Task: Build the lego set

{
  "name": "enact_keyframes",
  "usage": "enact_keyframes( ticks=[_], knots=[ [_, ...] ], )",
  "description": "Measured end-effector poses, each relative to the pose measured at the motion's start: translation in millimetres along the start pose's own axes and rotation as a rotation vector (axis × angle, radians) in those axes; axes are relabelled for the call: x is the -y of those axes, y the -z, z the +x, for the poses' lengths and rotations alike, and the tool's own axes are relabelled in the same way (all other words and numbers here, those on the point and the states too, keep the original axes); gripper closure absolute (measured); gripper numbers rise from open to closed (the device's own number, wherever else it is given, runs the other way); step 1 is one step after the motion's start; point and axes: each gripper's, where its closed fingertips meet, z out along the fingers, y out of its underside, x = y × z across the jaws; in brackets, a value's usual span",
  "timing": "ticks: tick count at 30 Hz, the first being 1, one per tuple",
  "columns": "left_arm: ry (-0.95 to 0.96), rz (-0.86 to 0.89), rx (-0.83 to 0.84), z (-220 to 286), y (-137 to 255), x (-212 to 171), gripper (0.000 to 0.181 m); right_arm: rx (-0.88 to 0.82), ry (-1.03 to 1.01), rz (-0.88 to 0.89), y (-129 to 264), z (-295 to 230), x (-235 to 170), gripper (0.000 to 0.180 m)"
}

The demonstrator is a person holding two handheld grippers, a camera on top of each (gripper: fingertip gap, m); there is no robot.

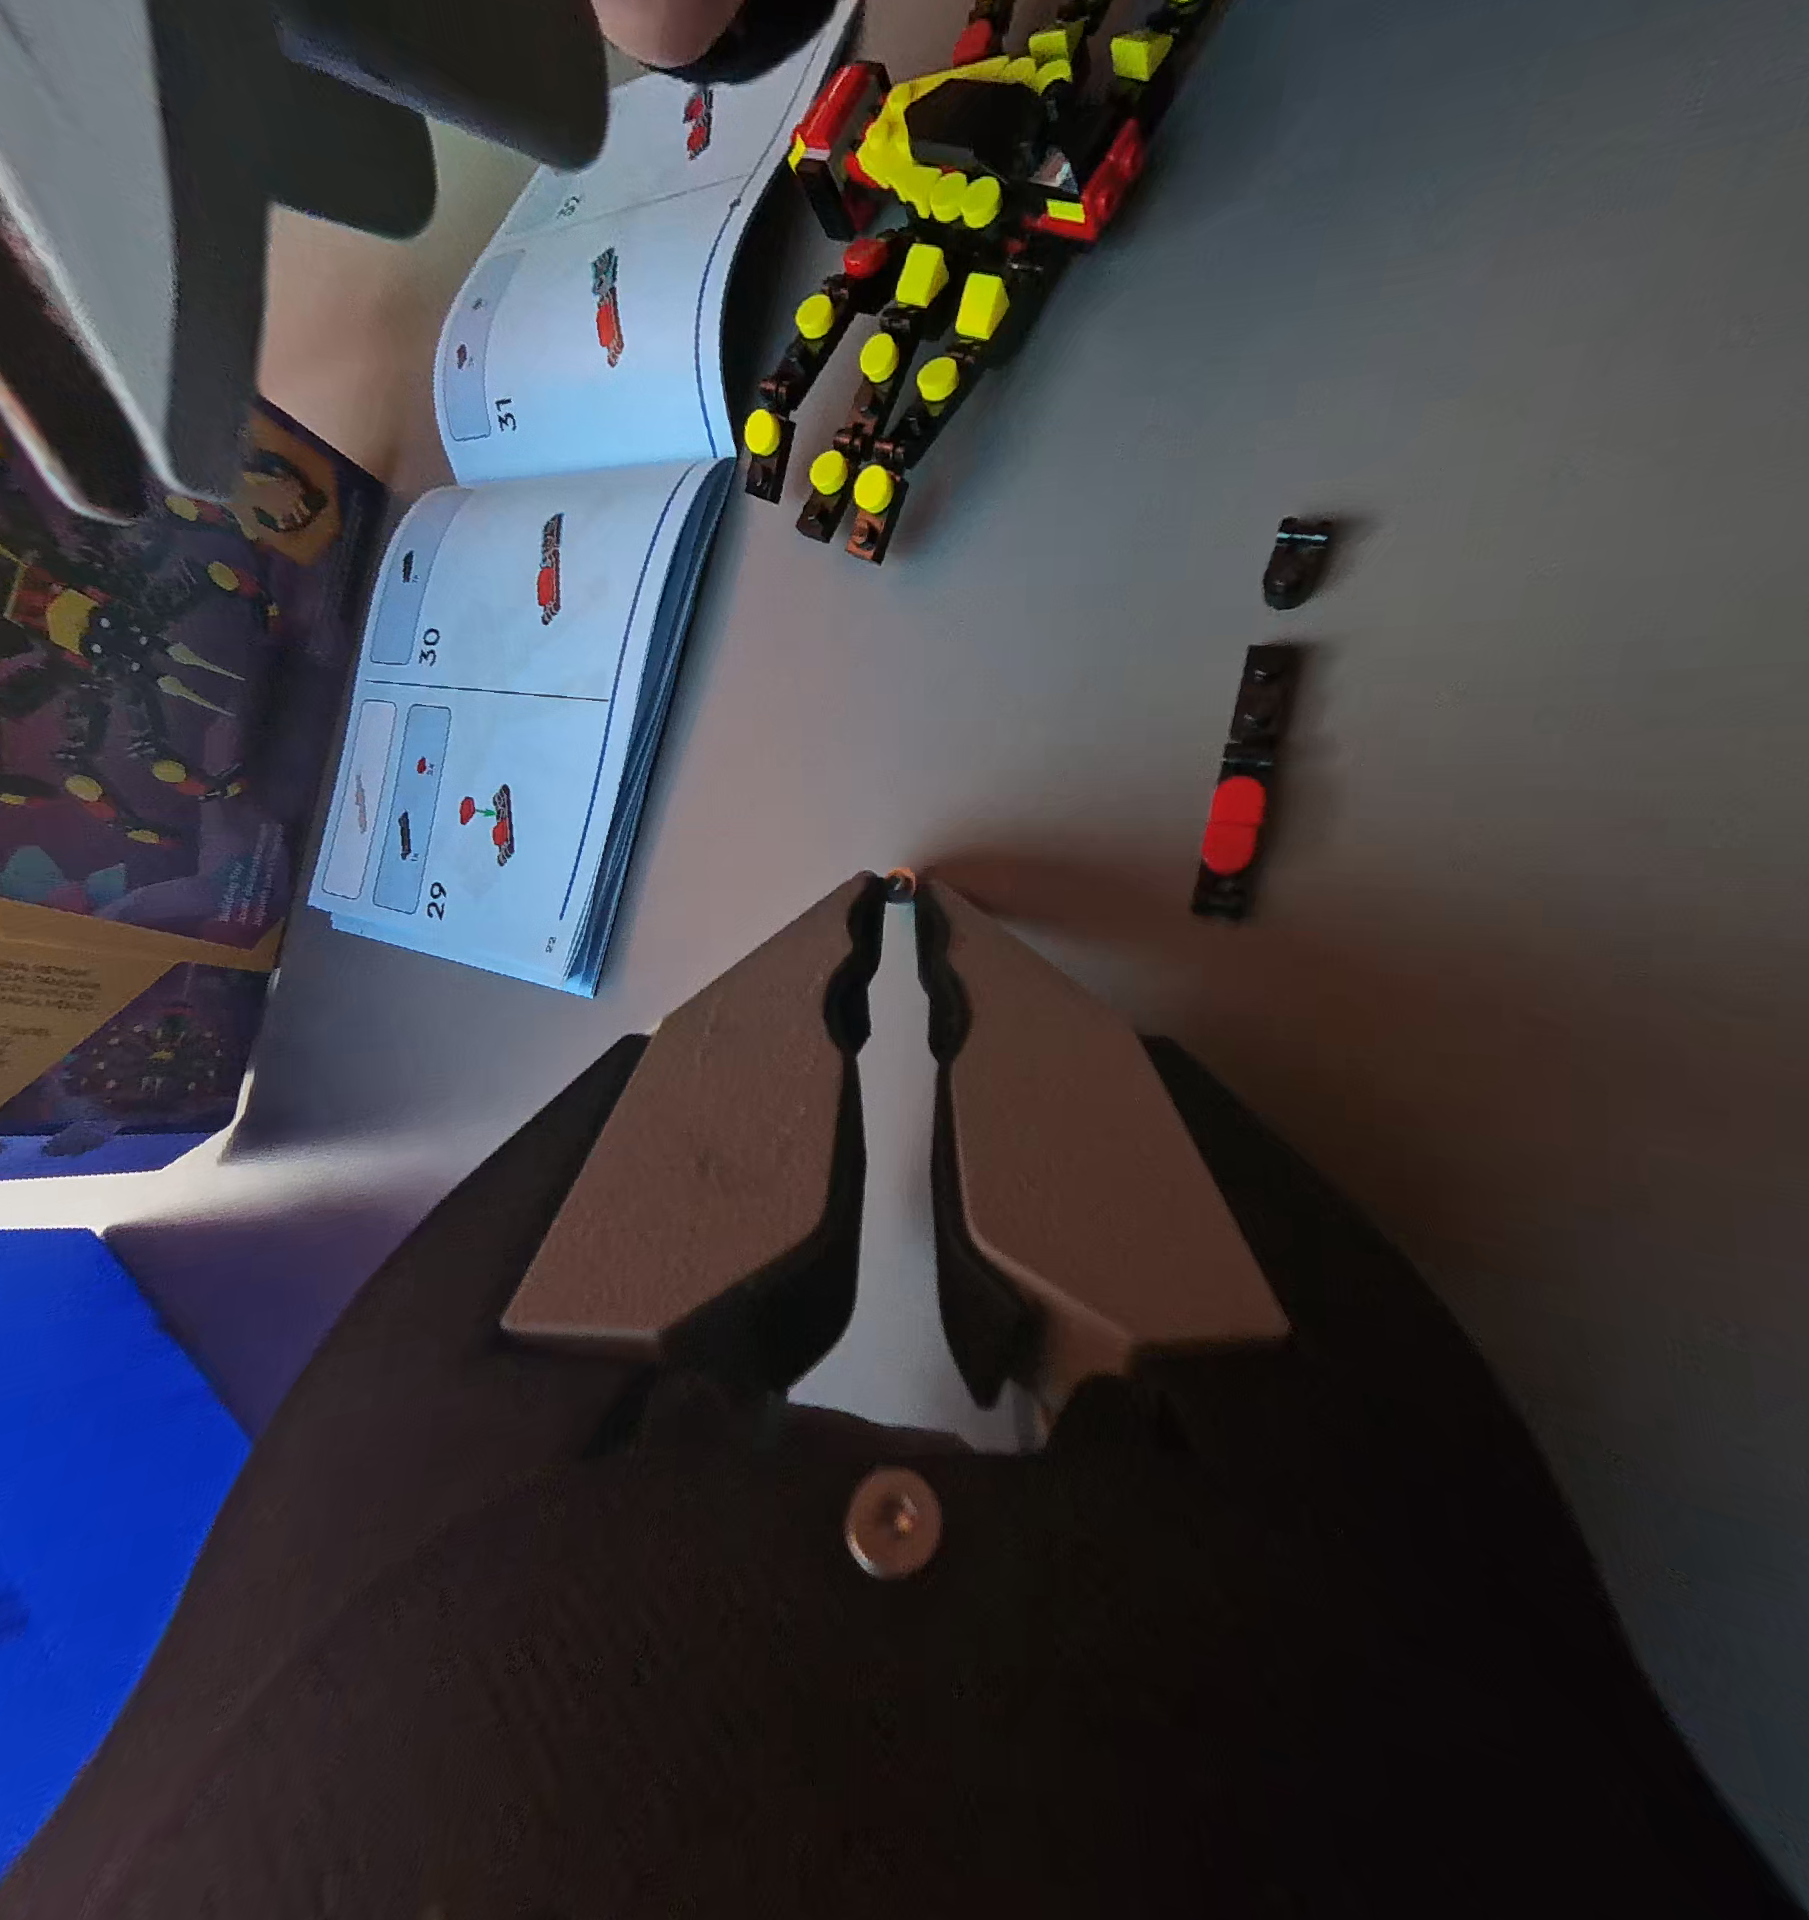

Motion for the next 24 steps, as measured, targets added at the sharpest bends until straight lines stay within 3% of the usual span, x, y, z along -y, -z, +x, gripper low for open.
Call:
enact_keyframes(
  ticks=[1,7,15,20,24],
  knots=[
    [0.001,0.001,0.0,0.0,-0.2,0.1,0.176,0.005,0.0,-0.012,-1.0,-1.3,-2.9,0.164],
    [0.03,0.0,-0.009,0.8,-1.0,1.4,0.177,0.07,-0.005,-0.049,-6.3,-15.7,-9.5,0.164],
    [-0.056,0.147,0.136,4.8,12.9,51.1,0.176,0.131,0.042,-0.106,7.5,-39.5,-19.6,0.163],
    [-0.148,0.15,0.135,-0.1,17.2,38.2,0.176,0.197,0.03,-0.11,7.4,-52.6,-23.7,0.164],
    [-0.062,0.057,0.039,-2.1,4.9,22.3,0.176,0.196,0.048,-0.149,1.1,-58.6,-27.6,0.165]
  ],
)
